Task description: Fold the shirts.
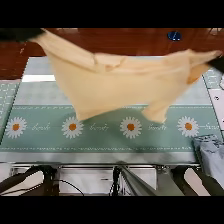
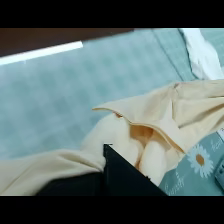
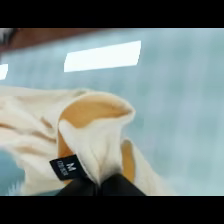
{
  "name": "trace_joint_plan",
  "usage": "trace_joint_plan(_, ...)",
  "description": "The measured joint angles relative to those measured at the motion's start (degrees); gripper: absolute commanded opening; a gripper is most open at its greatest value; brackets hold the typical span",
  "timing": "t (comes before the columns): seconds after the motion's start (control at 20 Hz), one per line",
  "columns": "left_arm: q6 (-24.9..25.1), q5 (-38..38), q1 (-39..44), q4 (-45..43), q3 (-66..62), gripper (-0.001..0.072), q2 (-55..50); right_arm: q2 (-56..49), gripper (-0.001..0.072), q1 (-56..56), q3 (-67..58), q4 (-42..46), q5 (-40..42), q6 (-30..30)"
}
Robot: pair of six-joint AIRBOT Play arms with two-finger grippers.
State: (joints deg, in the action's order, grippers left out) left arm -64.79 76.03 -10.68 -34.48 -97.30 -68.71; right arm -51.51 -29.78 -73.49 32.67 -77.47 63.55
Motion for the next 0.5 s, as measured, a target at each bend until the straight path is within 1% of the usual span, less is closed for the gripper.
trace_joint_plan(0.1,0.1,-2.9,-0.5,0.3,-2.6,0.0027,7.4,2.6,0.0029,-0.2,-8.3,-1.5,0.7,2.7)
trace_joint_plan(0.25,0.1,-9.3,-0.9,0.0,-4.6,0.0027,17.8,4.4,0.0029,-0.4,-20.6,-3.0,2.0,7.1)
trace_joint_plan(0.4,0.1,-16.0,-1.0,-2.0,-5.3,0.0026,26.8,5.2,0.0029,-0.5,-31.5,-3.6,3.9,11.2)
trace_joint_plan(0.5,-0.9,-18.0,-1.0,-4.3,-5.6,0.0027,31.5,5.3,0.0029,-0.5,-37.1,-3.2,4.1,14.2)
